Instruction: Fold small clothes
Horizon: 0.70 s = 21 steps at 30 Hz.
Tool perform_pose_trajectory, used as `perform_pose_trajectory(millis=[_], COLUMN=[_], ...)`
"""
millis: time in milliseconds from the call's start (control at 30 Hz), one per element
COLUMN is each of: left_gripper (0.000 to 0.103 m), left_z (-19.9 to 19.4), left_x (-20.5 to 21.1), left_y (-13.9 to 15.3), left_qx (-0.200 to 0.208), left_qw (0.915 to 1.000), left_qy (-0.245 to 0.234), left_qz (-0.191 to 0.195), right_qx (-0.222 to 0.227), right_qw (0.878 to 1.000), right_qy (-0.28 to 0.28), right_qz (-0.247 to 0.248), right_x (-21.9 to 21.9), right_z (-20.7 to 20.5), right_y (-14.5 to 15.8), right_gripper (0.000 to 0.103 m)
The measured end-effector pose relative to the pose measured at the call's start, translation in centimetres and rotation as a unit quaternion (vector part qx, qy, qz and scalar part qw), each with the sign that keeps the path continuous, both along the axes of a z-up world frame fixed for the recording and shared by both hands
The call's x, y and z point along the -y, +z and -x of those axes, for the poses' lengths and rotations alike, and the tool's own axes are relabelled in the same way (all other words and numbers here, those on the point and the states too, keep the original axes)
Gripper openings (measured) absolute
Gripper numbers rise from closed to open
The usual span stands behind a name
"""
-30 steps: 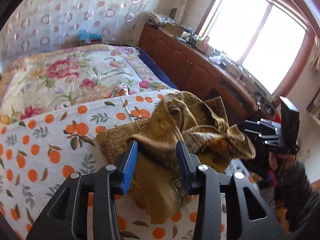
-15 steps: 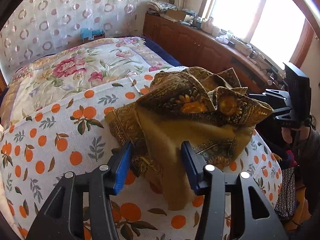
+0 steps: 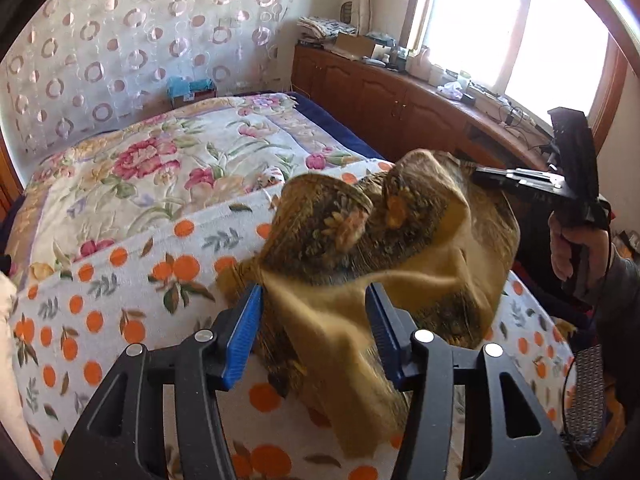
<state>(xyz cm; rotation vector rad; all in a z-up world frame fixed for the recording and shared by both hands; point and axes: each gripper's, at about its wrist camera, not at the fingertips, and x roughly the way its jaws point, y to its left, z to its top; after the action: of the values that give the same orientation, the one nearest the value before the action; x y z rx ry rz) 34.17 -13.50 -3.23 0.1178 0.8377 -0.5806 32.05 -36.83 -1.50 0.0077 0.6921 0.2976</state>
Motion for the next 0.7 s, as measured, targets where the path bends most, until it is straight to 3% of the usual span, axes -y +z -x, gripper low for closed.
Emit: perform_pose_trajectory(millis=[133,267,333,400,600,667,700], left_gripper=[0.054,0.049,0.008,0.007,0.007,0.013,0.021], left_z=[-2.3,-4.8,-5.5,-5.8,-5.7,-5.2,-4.8], left_x=[0.7,0.5,0.0,-1.3,-1.4,-1.3,-1.4], left_y=[-0.7,-1.4,-1.3,-0.6,-0.9,-0.5,-0.3], left_qx=[0.018,-0.010,-0.024,-0.020,-0.002,0.006,0.009], left_qw=[0.9993,0.9999,0.9991,0.9968,0.9977,0.9979,0.9981], left_qy=[0.016,0.002,0.005,0.029,0.050,0.050,0.051], left_qz=[-0.027,0.011,0.036,0.072,0.046,0.040,0.035], right_qx=[-0.020,-0.015,-0.012,-0.008,-0.008,-0.011,-0.012], right_qw=[1.000,1.000,1.000,1.000,1.000,1.000,1.000], right_qy=[-0.010,-0.010,-0.011,-0.014,-0.022,-0.022,-0.021], right_qz=[0.022,0.016,0.018,0.017,0.012,0.015,0.015], right_x=[-0.7,-0.6,-0.9,-1.2,-1.5,-1.7,-1.7], right_z=[-1.1,-1.3,-1.3,-1.5,-1.1,-1.1,-1.2], right_y=[-1.8,-1.5,-1.4,-1.3,-2.5,-2.7,-2.6], right_gripper=[0.007,0.007,0.007,0.006,0.006,0.006,0.006])
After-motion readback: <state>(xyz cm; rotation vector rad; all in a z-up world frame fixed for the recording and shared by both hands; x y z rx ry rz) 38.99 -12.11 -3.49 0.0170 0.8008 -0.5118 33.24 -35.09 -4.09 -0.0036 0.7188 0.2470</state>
